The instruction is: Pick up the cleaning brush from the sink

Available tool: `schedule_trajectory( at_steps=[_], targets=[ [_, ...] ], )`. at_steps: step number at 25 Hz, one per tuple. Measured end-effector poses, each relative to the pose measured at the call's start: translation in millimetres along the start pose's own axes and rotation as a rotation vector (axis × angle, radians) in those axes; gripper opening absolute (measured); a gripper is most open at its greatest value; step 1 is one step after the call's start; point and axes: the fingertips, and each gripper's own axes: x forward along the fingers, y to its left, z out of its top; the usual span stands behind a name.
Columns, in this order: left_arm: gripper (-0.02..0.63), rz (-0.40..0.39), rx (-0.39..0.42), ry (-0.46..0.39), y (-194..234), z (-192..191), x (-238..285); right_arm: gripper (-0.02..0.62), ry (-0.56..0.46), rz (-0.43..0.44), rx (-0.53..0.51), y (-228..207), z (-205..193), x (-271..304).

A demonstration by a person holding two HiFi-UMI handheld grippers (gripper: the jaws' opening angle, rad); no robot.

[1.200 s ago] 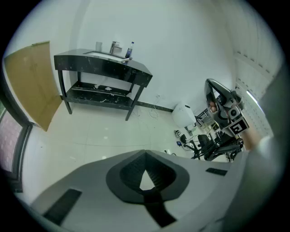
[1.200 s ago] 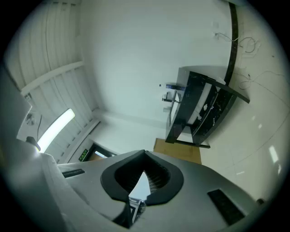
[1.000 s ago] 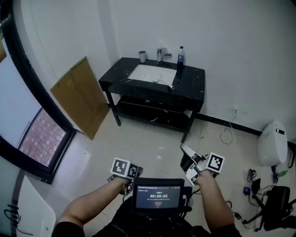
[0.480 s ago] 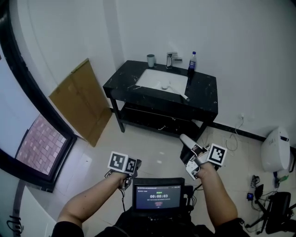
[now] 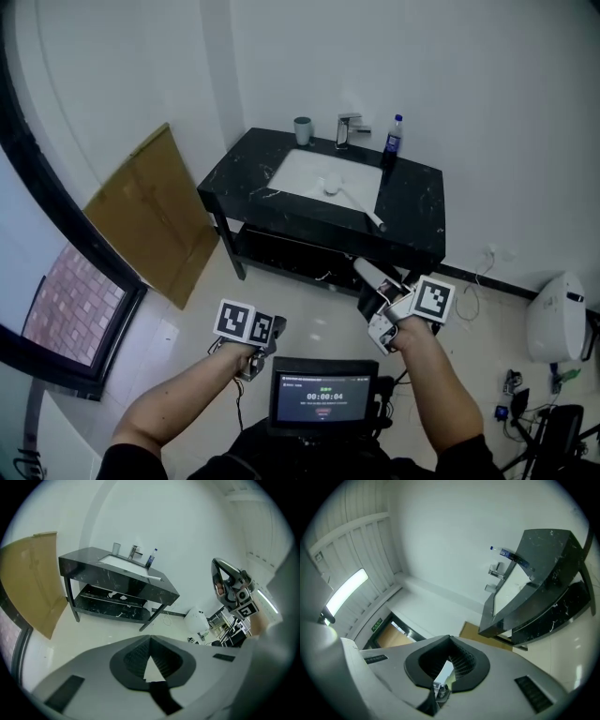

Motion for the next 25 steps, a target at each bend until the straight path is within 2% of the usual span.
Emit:
schedule_trajectory(
  at_steps=[3, 8, 12, 14, 17, 19, 22, 25],
  targets=[
    [0.011, 0.01, 0.023, -0.02, 10.7, 41.6, 11.5, 0.0, 0.055, -0.003, -0.098, -1.6, 33.4, 25.9],
    [0.011, -0.033, -0.045, -0.126, 58.6, 137.7, 14.8, 0.0, 0.077, -0.008, -0.201, -12.3, 83.4, 94.5],
    [0.011, -0.029, 0.001, -0.19, 109.2, 218.1, 7.0, 0.0, 0.072, -0.185, -0.334, -42.9, 123.4, 141.8],
    [0.011, -0.03, 0.022, -0.221, 137.5, 261.5, 2.2, 0.0, 0.065, -0.188, -0.354, -47.3, 140.4, 171.9],
    [0.011, -0.037, 0.051, -0.265, 177.4, 328.1, 1.2, 0.0, 0.076, -0.237, -0.389, -63.4, 169.8, 219.0],
    [0.011, -0.046, 0.06, -0.288, 189.2, 352.0, -2.5, 0.08, 0.095, -0.263, -0.448, -66.0, 180.8, 238.5],
    [0.011, -0.064, 0.086, -0.288, 191.3, 368.8, -1.4, 0.078, 0.121, -0.329, -0.493, -82.3, 195.4, 252.5],
    [0.011, -0.037, 0.13, -0.302, 201.4, 414.1, 14.7, 0.078, 0.167, -0.358, -0.53, -110.8, 233.0, 281.5]
  ],
)
